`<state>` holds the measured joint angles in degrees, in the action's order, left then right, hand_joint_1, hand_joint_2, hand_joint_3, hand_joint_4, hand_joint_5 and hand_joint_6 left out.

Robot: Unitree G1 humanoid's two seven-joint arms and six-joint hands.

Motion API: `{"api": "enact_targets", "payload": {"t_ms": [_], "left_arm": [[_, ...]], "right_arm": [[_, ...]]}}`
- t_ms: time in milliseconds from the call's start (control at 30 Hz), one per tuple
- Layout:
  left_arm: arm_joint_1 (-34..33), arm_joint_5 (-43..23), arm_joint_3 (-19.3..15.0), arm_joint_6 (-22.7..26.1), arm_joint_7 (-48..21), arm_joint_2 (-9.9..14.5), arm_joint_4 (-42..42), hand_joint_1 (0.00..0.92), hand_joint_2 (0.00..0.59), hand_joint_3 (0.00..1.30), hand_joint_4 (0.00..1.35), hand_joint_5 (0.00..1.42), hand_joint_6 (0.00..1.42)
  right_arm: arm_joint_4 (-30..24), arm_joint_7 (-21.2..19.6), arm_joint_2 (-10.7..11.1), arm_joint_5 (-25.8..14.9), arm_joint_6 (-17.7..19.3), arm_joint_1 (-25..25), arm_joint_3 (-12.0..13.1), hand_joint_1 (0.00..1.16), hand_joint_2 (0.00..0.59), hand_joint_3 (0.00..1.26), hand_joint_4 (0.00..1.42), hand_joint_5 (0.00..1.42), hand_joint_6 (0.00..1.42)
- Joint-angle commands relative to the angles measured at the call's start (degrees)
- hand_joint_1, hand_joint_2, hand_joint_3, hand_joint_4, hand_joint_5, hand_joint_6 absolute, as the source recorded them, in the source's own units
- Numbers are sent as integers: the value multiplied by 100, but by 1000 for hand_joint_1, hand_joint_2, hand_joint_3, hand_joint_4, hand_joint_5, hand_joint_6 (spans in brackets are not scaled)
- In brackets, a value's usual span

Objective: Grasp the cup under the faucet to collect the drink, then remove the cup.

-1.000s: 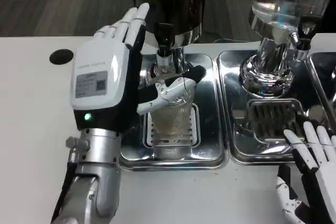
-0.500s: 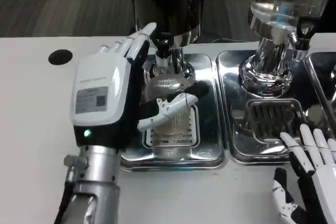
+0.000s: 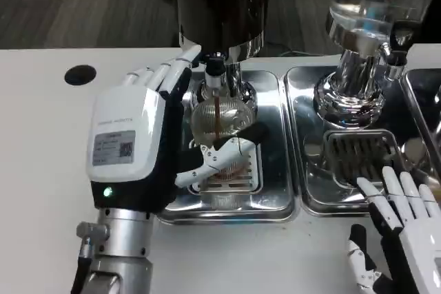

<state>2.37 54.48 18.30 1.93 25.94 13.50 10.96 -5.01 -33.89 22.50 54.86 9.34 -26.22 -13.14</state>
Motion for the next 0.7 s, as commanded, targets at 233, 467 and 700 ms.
{"api": "enact_targets", "payload": {"t_ms": [233, 467, 700], "left_arm": [[163, 155, -7, 124, -138, 32, 21, 0, 64, 370, 321, 409, 347], [281, 157, -41, 114, -73, 8, 4, 0, 64, 364, 319, 409, 349], [281, 157, -50, 41, -24, -34, -15, 0, 64, 365, 318, 409, 350]], "right_arm": [[60, -112, -11, -34, 70, 40, -26, 228, 568, 173, 0, 0, 32], [178, -70, 8, -67, 101, 139, -31, 229, 568, 168, 0, 0, 32], [24, -30, 16, -18, 53, 78, -2, 230, 568, 166, 0, 0, 32]]}}
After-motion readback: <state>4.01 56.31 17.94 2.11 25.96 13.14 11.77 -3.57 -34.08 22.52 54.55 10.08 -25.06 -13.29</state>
